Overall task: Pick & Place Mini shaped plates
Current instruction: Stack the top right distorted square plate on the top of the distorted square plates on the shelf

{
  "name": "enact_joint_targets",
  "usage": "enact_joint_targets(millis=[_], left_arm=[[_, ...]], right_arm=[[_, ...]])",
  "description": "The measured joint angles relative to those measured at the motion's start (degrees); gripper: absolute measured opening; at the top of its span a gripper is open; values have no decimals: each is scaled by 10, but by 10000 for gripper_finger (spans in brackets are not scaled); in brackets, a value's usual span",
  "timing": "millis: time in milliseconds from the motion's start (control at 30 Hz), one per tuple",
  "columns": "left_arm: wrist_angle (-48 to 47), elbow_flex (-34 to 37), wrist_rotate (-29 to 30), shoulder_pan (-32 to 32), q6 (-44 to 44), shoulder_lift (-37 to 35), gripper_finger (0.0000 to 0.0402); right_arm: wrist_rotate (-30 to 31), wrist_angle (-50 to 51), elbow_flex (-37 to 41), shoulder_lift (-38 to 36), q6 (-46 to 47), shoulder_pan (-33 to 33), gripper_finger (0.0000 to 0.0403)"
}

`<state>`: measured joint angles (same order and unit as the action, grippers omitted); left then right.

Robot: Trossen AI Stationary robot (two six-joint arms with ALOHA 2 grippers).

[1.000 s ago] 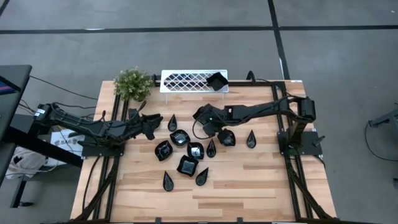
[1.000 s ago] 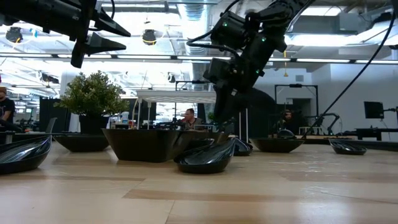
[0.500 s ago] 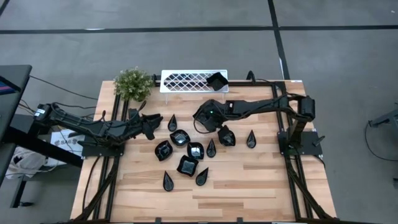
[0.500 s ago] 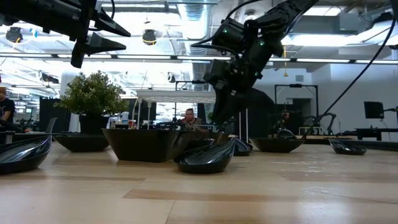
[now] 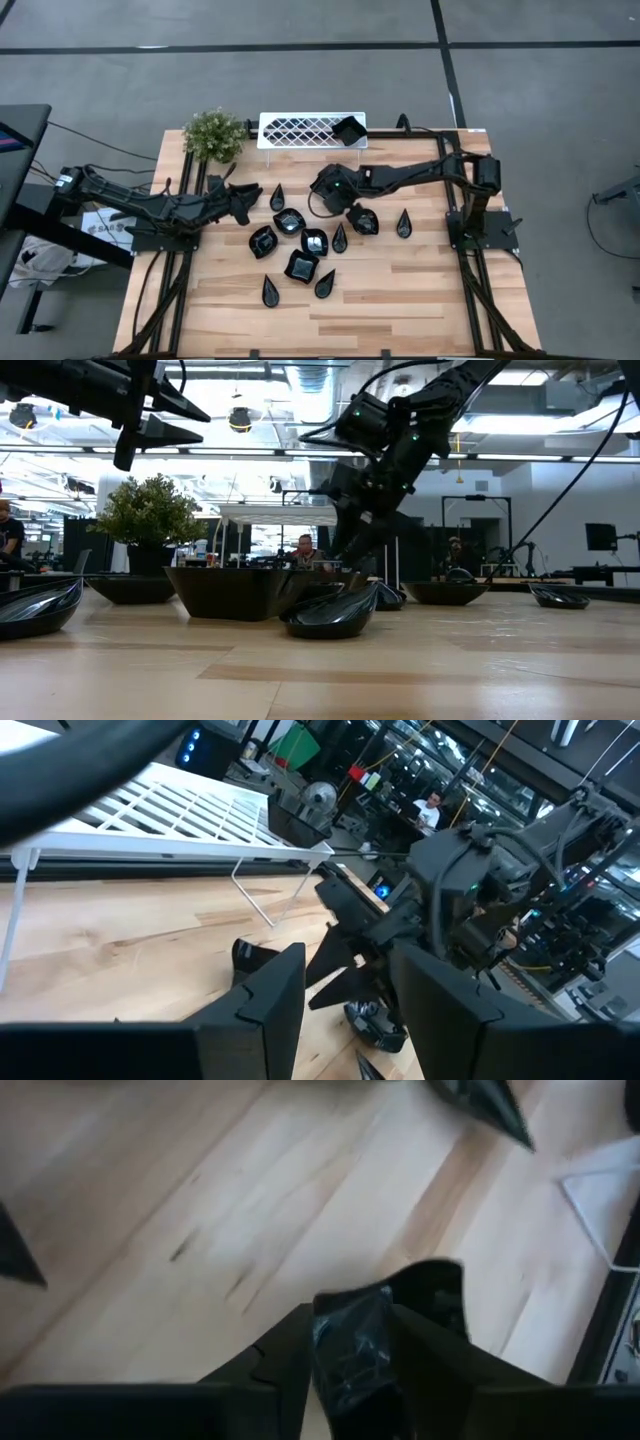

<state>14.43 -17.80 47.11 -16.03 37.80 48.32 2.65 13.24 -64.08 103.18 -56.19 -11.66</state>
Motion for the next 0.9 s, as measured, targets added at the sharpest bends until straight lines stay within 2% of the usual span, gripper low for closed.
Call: enact_joint_targets(millis=[133,267,367,433,567,900], left_arm=[[0,0,0,0,0,2,155],[0,0,0,0,0,2,155],[0,0,0,0,0,2,155],[0,0,0,0,0,2,155],[0,0,0,0,0,2,155],[1,0,0,0,2,2,155]], right_arm=[[-3,9,0,0,-12,0,153],[-14,27,0,5,-12,0,156],[-14,35,1,15,-12,-5,150],[-9,5,-1,29,-13,-6,145],[23,-13,-1,37,-13,-10,137],[36,-3,0,38,-5,-10,112]])
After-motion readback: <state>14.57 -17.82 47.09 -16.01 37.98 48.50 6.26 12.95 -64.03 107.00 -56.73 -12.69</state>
